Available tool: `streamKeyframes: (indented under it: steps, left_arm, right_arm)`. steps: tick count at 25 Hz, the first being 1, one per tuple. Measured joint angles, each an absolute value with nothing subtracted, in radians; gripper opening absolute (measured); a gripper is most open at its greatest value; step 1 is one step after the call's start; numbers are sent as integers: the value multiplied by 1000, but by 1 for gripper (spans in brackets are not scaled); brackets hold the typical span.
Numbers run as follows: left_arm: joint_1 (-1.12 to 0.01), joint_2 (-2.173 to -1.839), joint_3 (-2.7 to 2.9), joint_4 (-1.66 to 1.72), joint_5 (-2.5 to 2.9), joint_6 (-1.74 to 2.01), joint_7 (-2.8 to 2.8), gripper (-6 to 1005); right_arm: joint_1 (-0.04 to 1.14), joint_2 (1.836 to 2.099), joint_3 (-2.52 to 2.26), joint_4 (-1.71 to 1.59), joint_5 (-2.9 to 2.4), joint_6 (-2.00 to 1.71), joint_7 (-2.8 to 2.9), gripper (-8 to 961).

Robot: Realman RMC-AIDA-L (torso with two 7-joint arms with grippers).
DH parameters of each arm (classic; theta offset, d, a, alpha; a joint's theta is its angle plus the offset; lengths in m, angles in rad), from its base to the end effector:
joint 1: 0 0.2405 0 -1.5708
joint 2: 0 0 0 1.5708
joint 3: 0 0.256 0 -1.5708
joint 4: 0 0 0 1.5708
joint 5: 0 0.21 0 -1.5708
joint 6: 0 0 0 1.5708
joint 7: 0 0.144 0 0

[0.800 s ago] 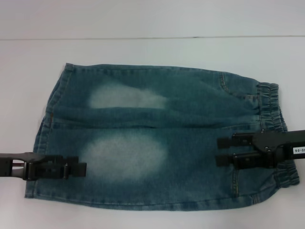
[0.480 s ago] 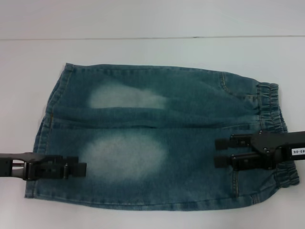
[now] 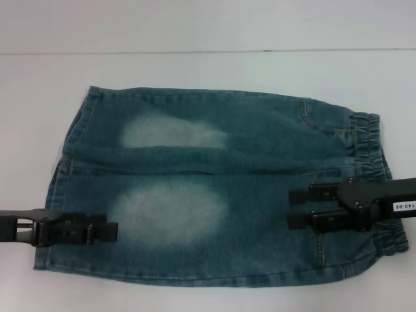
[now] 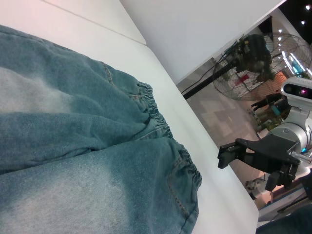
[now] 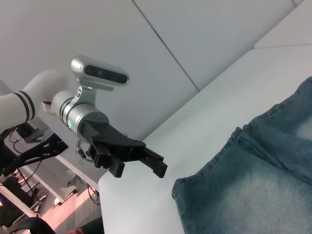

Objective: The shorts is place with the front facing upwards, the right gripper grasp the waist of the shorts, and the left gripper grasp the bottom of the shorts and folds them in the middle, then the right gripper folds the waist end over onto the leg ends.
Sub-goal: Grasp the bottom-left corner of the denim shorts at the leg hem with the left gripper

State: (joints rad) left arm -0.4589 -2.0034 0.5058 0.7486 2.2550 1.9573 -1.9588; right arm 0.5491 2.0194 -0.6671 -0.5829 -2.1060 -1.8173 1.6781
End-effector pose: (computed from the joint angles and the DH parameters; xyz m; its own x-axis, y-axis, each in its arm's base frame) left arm -0.2941 0.2701 0.0509 0.4550 0.8311 0.3197 0.8017 -0.5386 0.2592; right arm 0.2612 0.2971 0.0082 0.6524 -0.6398 -0.4062 -0.6003 -0.7634 0.2384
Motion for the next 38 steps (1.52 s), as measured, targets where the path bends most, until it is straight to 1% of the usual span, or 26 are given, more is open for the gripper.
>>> streamKeyframes:
  steps: [9, 14, 22, 28, 38]
  left_arm:
    - [-457, -2001, 504, 754, 2257, 1963, -1974, 873]
    - [-459, -1986, 493, 822, 2338, 1959, -2040, 873]
    - [-459, -1972, 399, 908, 2473, 1945, -2067, 874]
    - [-467, -1972, 400, 904, 2598, 1862, -2107, 873]
    - [-471, -1980, 419, 874, 2645, 1799, -2116, 871]
  right_arm:
    - [551, 2020, -667, -581, -2106, -1816, 1678, 805]
    - [555, 2020, -668, -581, -2106, -1816, 1679, 805]
    - [555, 2021, -667, -581, -2106, -1815, 1679, 804]
    - [555, 2021, -664, -581, -2106, -1812, 1679, 804]
    - [564, 2022, -666, -581, -2106, -1811, 1681, 804]
